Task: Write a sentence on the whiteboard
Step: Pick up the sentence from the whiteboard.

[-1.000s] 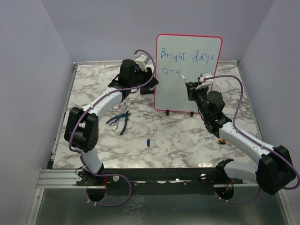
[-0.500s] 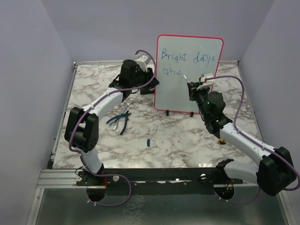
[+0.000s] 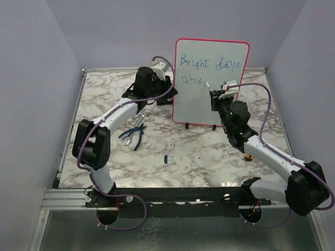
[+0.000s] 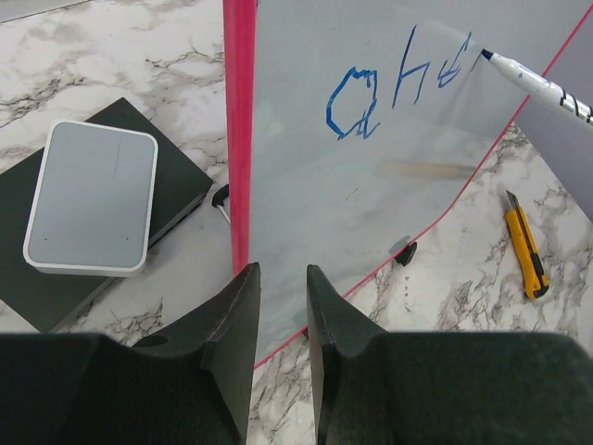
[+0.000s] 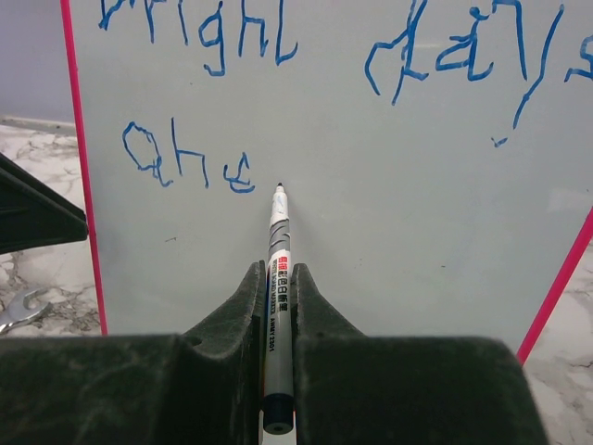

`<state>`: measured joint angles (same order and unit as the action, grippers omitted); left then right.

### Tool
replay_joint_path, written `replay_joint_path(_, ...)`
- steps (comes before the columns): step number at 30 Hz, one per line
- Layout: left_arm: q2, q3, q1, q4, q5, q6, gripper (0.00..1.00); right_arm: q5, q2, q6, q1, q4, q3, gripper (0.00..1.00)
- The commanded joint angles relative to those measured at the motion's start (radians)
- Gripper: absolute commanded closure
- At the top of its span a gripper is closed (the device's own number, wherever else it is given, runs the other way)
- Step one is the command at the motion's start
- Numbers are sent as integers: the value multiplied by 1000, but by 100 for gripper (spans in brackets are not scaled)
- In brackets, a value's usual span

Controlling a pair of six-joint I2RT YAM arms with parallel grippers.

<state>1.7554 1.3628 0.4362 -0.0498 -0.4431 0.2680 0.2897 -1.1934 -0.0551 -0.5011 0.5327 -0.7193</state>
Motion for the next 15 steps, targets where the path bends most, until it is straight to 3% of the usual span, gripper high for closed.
replay_joint_path(1, -6, -9, 8, 5, 1, -15, 73, 34, -17, -25, 0, 33, -37, 99)
replay_joint_path(15, -7, -7, 9, 5, 1, -16, 73, -35, -43, -34, -1, 18, -54, 99)
